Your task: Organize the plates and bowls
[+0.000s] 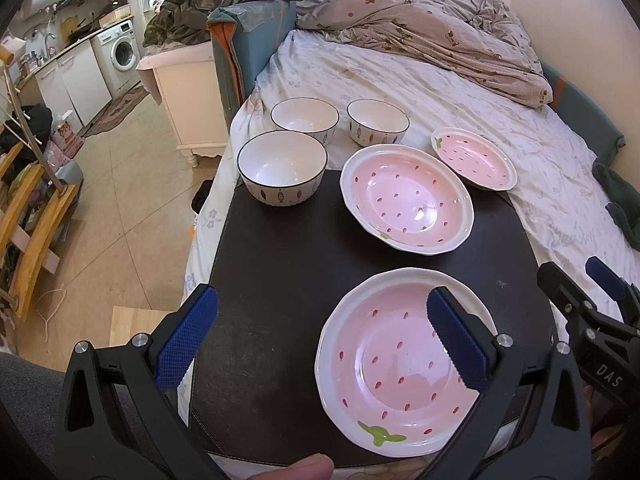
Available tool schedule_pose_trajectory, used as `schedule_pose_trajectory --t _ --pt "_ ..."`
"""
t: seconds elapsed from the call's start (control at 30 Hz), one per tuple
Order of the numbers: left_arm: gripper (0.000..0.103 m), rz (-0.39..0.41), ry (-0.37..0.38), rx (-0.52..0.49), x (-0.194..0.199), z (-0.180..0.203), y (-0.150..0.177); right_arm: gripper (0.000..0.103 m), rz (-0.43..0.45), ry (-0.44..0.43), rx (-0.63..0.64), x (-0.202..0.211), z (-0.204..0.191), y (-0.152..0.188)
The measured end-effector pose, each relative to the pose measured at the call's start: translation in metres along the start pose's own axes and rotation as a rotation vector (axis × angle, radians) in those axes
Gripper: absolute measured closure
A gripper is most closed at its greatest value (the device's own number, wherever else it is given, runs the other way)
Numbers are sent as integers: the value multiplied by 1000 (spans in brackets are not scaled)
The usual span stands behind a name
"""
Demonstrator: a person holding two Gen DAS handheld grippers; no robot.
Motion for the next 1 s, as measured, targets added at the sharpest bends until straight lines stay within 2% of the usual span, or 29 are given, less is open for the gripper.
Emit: schedule_pose_trajectory --t 0.37,0.57,0.77,1.0 --pt "0 -8 2 2 -1 1 -1 0 -3 -2 -1 -1 1 1" --pt "0 -37 2 -11 -1 3 -8 0 -7 -17 -12 -2 3 0" --pt "0 -116 -3 18 -11 4 -34 0 -6 -54 -17 -2 21 -22" --pt "0 -235 -30 2 -54 17 -62 0 -69 -66 -83 -38 56 -48"
Point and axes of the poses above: each gripper's, at about its wrist camera, not at the fingertips, and x roughly against the way its jaws point, z to its right, y to its underside, the point moved 2 cm from there along -x, roughly the way its jaws point, and after that the axes turned 10 degrees about x, right-handed, at the moved point
